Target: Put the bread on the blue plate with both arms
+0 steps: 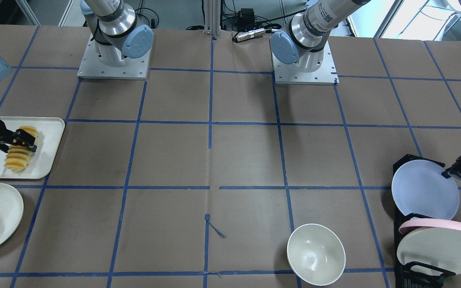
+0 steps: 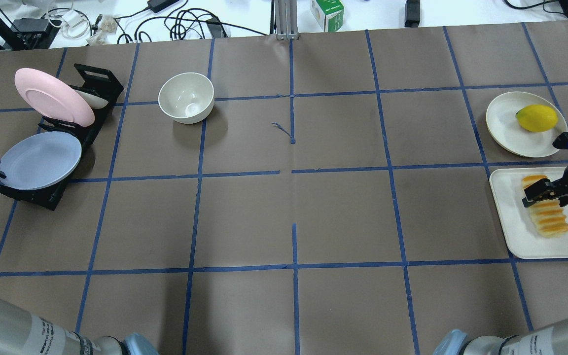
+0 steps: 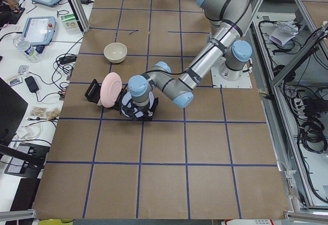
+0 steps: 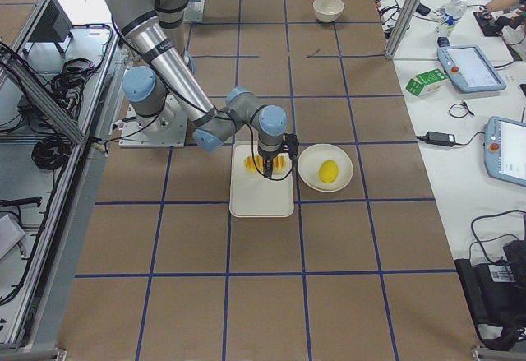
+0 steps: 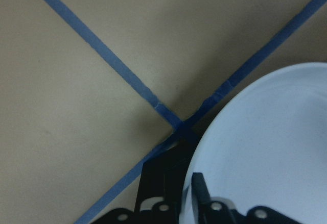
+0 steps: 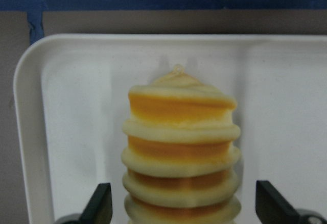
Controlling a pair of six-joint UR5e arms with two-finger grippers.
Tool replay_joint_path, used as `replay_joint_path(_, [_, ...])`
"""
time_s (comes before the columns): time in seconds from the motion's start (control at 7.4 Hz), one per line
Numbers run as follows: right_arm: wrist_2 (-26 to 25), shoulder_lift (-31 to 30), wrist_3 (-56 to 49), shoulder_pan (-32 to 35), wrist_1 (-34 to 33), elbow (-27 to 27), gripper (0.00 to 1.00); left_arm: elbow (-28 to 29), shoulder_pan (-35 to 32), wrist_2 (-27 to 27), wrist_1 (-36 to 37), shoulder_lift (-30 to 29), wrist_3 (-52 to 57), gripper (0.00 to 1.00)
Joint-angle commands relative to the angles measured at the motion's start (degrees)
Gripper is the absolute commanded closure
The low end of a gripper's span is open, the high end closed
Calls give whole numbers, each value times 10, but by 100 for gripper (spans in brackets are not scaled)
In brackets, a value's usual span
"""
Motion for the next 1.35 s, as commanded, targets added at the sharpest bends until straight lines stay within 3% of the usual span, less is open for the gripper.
replay_joint_path(0.0, [1,0,6,0,1,0,74,0,2,1,-9,13,4,100])
replay_joint_path(0.14, [2,-3,4,1,0,-1,89,9,2,5,-52,22,5,100])
replay_joint_path(0.27, [2,-4,5,1,2,-2,95,13,2,4,-81,37,5,100])
replay_joint_path(0.68, [4,-25,6,11,9,-7,96,16,-7,-10,-222,109,-2,100])
replay_joint_path(0.81, [4,-30,6,11,11,-7,96,9,-10,-52,-262,130,-5,100])
replay_joint_path(1.08, [4,-31,6,12,12,-8,96,6,-66,-75,-337,173,9,100])
replay_joint_path(1.22, [4,-31,6,12,12,-8,96,5,-118,-113,-349,200,11,100])
